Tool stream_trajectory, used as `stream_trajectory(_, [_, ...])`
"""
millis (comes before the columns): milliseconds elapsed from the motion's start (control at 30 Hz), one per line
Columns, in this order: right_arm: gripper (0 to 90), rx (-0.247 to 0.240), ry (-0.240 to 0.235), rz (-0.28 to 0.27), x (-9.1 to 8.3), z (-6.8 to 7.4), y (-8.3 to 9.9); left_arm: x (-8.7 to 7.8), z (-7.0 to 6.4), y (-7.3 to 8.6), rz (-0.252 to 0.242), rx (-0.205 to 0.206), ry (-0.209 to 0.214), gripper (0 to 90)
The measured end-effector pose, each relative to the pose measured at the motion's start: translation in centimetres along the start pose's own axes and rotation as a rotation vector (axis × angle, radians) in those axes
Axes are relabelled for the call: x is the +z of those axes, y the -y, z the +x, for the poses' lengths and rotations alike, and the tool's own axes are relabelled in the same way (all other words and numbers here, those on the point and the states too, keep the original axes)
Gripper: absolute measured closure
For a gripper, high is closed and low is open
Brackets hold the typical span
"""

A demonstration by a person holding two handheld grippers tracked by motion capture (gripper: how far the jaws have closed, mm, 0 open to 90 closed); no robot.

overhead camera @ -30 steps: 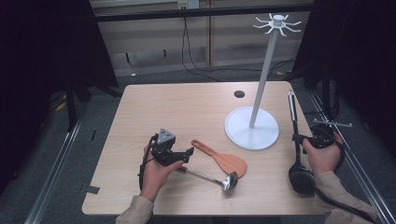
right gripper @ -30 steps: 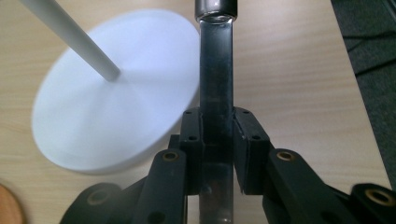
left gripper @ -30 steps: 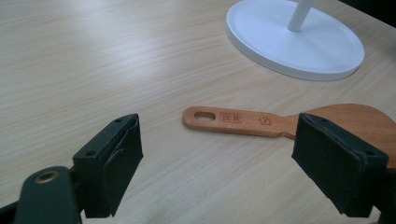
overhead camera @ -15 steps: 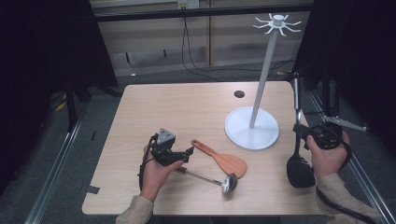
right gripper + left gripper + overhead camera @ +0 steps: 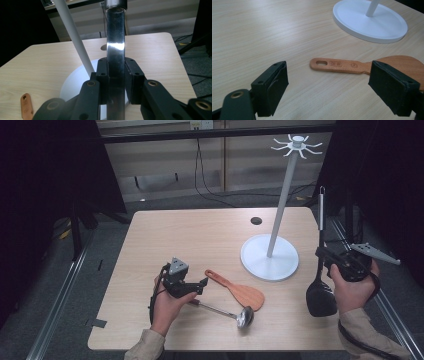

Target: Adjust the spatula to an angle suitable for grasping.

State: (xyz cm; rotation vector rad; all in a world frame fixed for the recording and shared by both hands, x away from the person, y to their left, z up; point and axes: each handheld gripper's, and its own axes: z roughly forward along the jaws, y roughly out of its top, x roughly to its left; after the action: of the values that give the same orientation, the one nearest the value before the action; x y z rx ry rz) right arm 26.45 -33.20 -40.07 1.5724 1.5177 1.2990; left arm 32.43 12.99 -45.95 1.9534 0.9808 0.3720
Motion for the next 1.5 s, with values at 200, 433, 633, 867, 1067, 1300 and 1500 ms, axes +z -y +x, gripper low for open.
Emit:
stream_trajectory(200, [75.9, -0.021, -0.019, -0.029, -0.4, 0.8, -0.4, 0.0, 0.0, 0.0, 0.001, 0.005, -0.004, 15.5])
stream_trajectory(433, [75.9, -0.047, -0.039, -0.063, -0.9, 1.6, -0.8, 0.0, -0.1, 0.0, -0.002, -0.003, -0.002, 15.5])
stream_trajectory(633, [75.8, -0.054, -0.054, -0.083, -1.3, 2.2, -1.1, 0.0, 0.0, 0.0, 0.001, 0.001, -0.005, 15.4])
stream_trajectory(867, [75.9, -0.077, -0.062, -0.093, -1.5, 2.8, -1.3, 0.0, 0.1, 0.1, 0.004, 0.004, -0.004, 15.4])
stream_trajectory(1067, [75.9, -0.088, -0.072, -0.100, -1.8, 3.3, -1.5, 0.0, 0.0, 0.1, 0.004, 0.004, -0.002, 15.3])
stream_trajectory(1300, [75.8, -0.105, -0.085, -0.126, -2.2, 3.8, -1.8, 0.0, 0.1, 0.1, 0.008, 0.010, -0.004, 15.2])
stream_trajectory(1500, [75.9, -0.117, -0.097, -0.144, -2.6, 4.4, -2.1, 0.0, 0.1, 0.1, 0.005, 0.004, -0.008, 15.1])
